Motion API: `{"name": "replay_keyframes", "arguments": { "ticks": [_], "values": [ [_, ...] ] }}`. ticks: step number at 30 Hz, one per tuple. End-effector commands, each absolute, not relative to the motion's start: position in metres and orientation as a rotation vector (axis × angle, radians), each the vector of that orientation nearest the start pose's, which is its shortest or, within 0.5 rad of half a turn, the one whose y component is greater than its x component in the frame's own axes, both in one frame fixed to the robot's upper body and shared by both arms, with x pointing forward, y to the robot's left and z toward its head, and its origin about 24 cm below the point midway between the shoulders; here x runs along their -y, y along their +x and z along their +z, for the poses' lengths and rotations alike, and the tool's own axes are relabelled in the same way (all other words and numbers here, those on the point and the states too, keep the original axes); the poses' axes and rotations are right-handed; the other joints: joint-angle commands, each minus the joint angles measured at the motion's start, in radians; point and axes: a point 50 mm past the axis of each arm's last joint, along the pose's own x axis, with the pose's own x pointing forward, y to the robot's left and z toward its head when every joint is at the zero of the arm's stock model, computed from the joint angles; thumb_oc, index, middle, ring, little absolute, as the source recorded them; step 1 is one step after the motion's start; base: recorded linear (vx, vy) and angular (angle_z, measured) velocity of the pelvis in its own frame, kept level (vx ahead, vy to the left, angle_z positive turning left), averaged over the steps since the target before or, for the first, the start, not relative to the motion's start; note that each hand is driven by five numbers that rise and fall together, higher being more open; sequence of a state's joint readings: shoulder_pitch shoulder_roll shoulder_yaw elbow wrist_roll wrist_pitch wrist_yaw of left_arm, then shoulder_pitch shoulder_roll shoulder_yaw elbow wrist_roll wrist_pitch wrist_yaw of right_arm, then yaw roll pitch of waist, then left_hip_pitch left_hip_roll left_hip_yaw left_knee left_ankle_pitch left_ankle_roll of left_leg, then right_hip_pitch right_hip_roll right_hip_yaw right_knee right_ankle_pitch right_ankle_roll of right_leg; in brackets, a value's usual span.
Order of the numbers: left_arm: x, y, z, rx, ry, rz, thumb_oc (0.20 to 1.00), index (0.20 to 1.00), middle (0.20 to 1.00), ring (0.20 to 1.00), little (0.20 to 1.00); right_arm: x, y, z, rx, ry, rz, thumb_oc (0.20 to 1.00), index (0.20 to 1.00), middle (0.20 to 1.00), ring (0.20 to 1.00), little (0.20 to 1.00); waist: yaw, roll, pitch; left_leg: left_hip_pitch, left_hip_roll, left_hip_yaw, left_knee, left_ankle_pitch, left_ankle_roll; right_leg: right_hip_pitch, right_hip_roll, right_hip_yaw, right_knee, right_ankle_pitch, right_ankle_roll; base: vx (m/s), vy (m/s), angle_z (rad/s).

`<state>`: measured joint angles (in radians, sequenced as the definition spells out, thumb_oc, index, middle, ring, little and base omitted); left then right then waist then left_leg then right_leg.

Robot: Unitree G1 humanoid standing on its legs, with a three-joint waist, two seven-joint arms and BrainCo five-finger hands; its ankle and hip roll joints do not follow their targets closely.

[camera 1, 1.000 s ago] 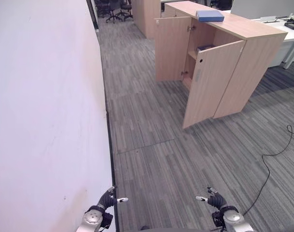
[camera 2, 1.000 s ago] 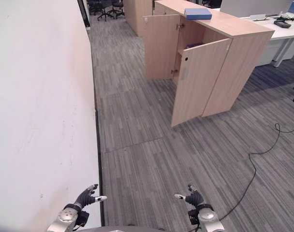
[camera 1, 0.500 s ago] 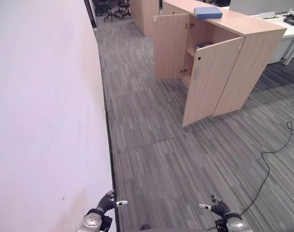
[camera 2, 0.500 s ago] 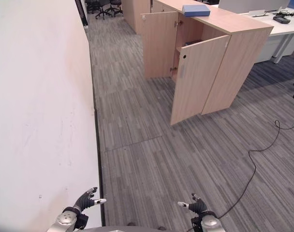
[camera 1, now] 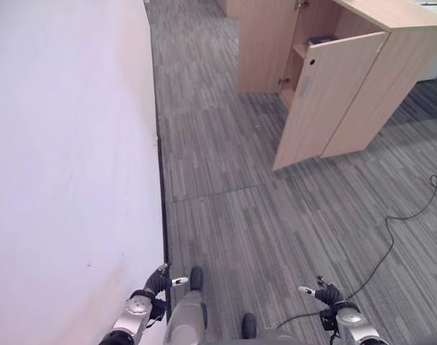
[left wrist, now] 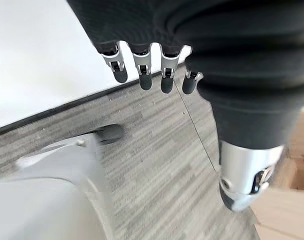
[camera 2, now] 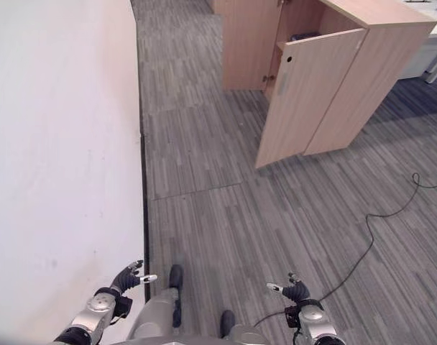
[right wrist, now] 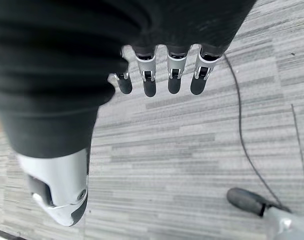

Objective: Put the empty folder in the office cabinet

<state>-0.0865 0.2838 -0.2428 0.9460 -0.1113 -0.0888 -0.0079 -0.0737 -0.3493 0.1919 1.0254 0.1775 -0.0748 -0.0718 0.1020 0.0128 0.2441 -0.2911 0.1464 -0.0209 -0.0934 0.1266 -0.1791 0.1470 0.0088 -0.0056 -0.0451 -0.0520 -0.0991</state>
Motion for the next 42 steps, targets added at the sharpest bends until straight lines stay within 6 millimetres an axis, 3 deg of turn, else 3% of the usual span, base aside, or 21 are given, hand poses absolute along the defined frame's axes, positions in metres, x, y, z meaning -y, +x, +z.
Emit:
{"name": "replay_keyframes", "arguments": {
  "ticks": [1,5,9,11,12,15,17,18,20,21,23,24,26,30,32,34,36,37,38,40,42],
  "values": [
    [-0.227,0.194,-0.103,-0.691,0.301,-0.035,1.0,1.0,1.0,1.0,1.0,0.261,0.18,-0.11,-0.802,-0.29,-0.158,1.0,1.0,1.0,1.0,1.0,0.052,-0.056,-0.043,-0.089,0.01,0.042,0.041,0.038,0.07,0.192,-0.036,0.089,0.071,-0.242,0.146,0.54,0.334,-0.46],
    [-0.237,0.186,-0.104,-0.71,0.317,-0.01,1.0,1.0,1.0,1.0,1.0,0.25,0.172,-0.118,-0.835,-0.273,-0.122,1.0,1.0,1.0,1.0,1.0,0.084,-0.07,-0.094,-0.061,0.03,0.045,0.067,0.134,0.054,0.233,-0.086,0.136,0.072,-0.253,0.187,0.39,0.285,-0.64],
    [-0.241,0.185,-0.103,-0.712,0.337,-0.018,1.0,1.0,1.0,1.0,1.0,0.243,0.165,-0.124,-0.861,-0.223,-0.124,1.0,1.0,1.0,1.0,1.0,0.092,-0.102,-0.123,-0.066,0.004,0.063,0.125,0.122,0.075,0.205,-0.137,0.136,0.111,-0.191,0.232,0.34,0.311,0.0],
    [-0.245,0.189,-0.1,-0.703,0.358,-0.025,1.0,1.0,1.0,1.0,1.0,0.237,0.165,-0.127,-0.873,-0.192,-0.123,1.0,1.0,1.0,1.0,1.0,0.09,-0.131,-0.135,-0.039,-0.044,0.083,0.134,0.068,0.116,0.132,-0.161,0.146,0.244,0.01,0.288,0.27,0.286,0.2],
    [-0.244,0.189,-0.1,-0.703,0.358,-0.025,1.0,1.0,1.0,1.0,1.0,0.237,0.165,-0.127,-0.873,-0.192,-0.123,1.0,1.0,1.0,1.0,1.0,0.091,-0.131,-0.135,-0.04,-0.043,0.083,0.134,0.068,0.116,0.131,-0.16,0.147,0.244,0.01,0.288,0.25,0.274,0.14],
    [-0.248,0.2,-0.089,-0.649,0.356,-0.02,1.0,1.0,1.0,1.0,1.0,0.237,0.178,-0.121,-0.835,-0.178,-0.126,1.0,1.0,1.0,1.0,1.0,0.076,-0.107,-0.106,0.021,-0.062,0.088,0.119,0.012,0.158,0.009,-0.138,0.139,0.479,0.215,0.338,0.23,0.263,0.02],
    [-0.249,0.202,-0.087,-0.639,0.359,-0.018,1.0,1.0,1.0,1.0,1.0,0.238,0.18,-0.119,-0.826,-0.182,-0.13,1.0,1.0,1.0,1.0,1.0,0.064,-0.073,-0.093,0.06,-0.067,0.076,0.103,-0.011,0.179,-0.056,-0.103,0.12,0.551,0.204,0.338,0.3,0.31,0.18],
    [-0.248,0.205,-0.085,-0.626,0.352,-0.015,1.0,1.0,1.0,1.0,1.0,0.24,0.178,-0.12,-0.828,-0.175,-0.141,1.0,1.0,1.0,1.0,1.0,0.022,-0.042,-0.073,0.145,-0.09,0.031,0.065,-0.039,0.198,-0.178,-0.033,0.114,0.643,0.102,0.305,0.3,0.271,0.3],
    [-0.248,0.206,-0.084,-0.621,0.352,-0.013,1.0,1.0,1.0,1.0,1.0,0.242,0.177,-0.12,-0.831,-0.169,-0.151,1.0,1.0,1.0,1.0,1.0,0.001,-0.025,-0.064,0.182,-0.097,0.014,0.051,-0.046,0.2,-0.223,-0.002,0.104,0.636,0.067,0.292,0.4,0.228,0.39],
    [-0.249,0.207,-0.083,-0.617,0.347,-0.006,1.0,1.0,1.0,1.0,1.0,0.247,0.174,-0.12,-0.834,-0.162,-0.177,1.0,1.0,1.0,1.0,1.0,-0.023,-0.008,-0.053,0.246,-0.105,-0.008,0.031,-0.078,0.195,-0.288,0.008,0.057,0.511,-0.018,0.268,0.46,0.161,0.43],
    [-0.249,0.206,-0.083,-0.616,0.343,-0.005,1.0,1.0,1.0,1.0,1.0,0.251,0.172,-0.12,-0.837,-0.164,-0.189,1.0,1.0,1.0,1.0,1.0,-0.034,-0.012,-0.043,0.274,-0.116,-0.018,0.027,-0.094,0.191,-0.292,-0.008,0.035,0.422,-0.032,0.253,0.45,0.026,0.39],
    [-0.248,0.207,-0.083,-0.614,0.337,-0.005,1.0,1.0,1.0,1.0,1.0,0.258,0.166,-0.121,-0.857,-0.159,-0.23,1.0,1.0,1.0,1.0,1.0,-0.061,-0.02,-0.035,0.338,-0.141,-0.05,0.008,-0.132,0.184,-0.345,-0.028,0.022,0.239,0.006,0.246,0.47,-0.018,0.53],
    [-0.247,0.21,-0.082,-0.607,0.341,-0.002,1.0,1.0,1.0,1.0,1.0,0.262,0.158,-0.125,-0.885,-0.139,-0.267,1.0,1.0,1.0,1.0,1.0,-0.086,-0.016,-0.033,0.389,-0.139,-0.073,0.006,-0.179,0.168,-0.386,-0.07,-0.006,0.09,0.07,0.271,0.49,-0.052,0.36],
    [-0.245,0.206,-0.087,-0.629,0.355,-0.002,1.0,1.0,1.0,1.0,1.0,0.265,0.149,-0.129,-0.928,-0.152,-0.28,1.0,1.0,1.0,1.0,1.0,-0.12,0.007,-0.034,0.469,-0.113,-0.068,0.006,-0.246,0.149,-0.446,-0.102,-0.114,-0.007,0.133,0.298,0.42,-0.081,0.48],
    [-0.244,0.2,-0.091,-0.643,0.349,-0.01,1.0,1.0,1.0,1.0,1.0,0.269,0.138,-0.132,-0.957,-0.148,-0.299,1.0,1.0,1.0,1.0,1.0,-0.132,-0.005,-0.06,0.509,-0.129,-0.071,0.006,-0.288,0.148,-0.416,-0.117,-0.119,-0.024,0.169,0.291,0.47,-0.099,-0.04],
    [-0.237,0.194,-0.095,-0.651,0.323,-0.022,1.0,1.0,1.0,1.0,1.0,0.28,0.116,-0.136,-0.999,-0.124,-0.357,1.0,1.0,1.0,1.0,1.0,-0.172,0.019,-0.09,0.575,-0.083,-0.072,0.006,-0.32,0.122,-0.377,-0.114,-0.112,-0.013,0.205,0.272,0.54,-0.134,0.02],
    [-0.233,0.193,-0.096,-0.647,0.312,-0.03,1.0,1.0,1.0,1.0,1.0,0.285,0.11,-0.136,-1.009,-0.113,-0.384,1.0,1.0,1.0,1.0,1.0,-0.185,0.039,-0.096,0.577,-0.062,-0.064,0.025,-0.303,0.105,-0.359,-0.106,-0.125,-0.011,0.2,0.265,0.31,-0.111,0.29],
    [-0.231,0.194,-0.096,-0.644,0.303,-0.035,1.0,1.0,1.0,1.0,1.0,0.288,0.104,-0.137,-1.021,-0.095,-0.415,1.0,1.0,1.0,1.0,1.0,-0.202,0.051,-0.108,0.567,-0.039,-0.04,0.079,-0.261,0.074,-0.339,-0.101,-0.138,-0.012,0.192,0.255,0.39,-0.184,0.3],
    [-0.229,0.195,-0.094,-0.63,0.267,-0.036,1.0,1.0,1.0,1.0,1.0,0.295,0.093,-0.137,-1.044,-0.076,-0.466,1.0,1.0,1.0,1.0,1.0,-0.211,0.073,-0.104,0.495,-0.012,0.006,0.283,-0.16,0.02,-0.275,-0.079,-0.157,-0.021,0.149,0.226,0.36,-0.224,0.31],
    [-0.229,0.199,-0.09,-0.614,0.254,-0.024,1.0,1.0,1.0,1.0,1.0,0.306,0.089,-0.135,-1.058,-0.089,-0.511,1.0,1.0,1.0,1.0,1.0,-0.208,0.027,-0.069,0.353,-0.036,0.042,0.599,-0.062,0.015,-0.197,-0.094,-0.144,-0.028,0.106,0.18,0.34,-0.245,-0.03],
    [-0.229,0.201,-0.089,-0.605,0.254,-0.021,1.0,1.0,1.0,1.0,1.0,0.31,0.088,-0.133,-1.057,-0.083,-0.533,1.0,1.0,1.0,1.0,1.0,-0.208,0.021,-0.059,0.327,-0.006,0.083,0.635,-0.055,0.023,-0.171,-0.092,-0.126,-0.027,0.089,0.172,0.23,-0.076,-0.57]
  ]
}}
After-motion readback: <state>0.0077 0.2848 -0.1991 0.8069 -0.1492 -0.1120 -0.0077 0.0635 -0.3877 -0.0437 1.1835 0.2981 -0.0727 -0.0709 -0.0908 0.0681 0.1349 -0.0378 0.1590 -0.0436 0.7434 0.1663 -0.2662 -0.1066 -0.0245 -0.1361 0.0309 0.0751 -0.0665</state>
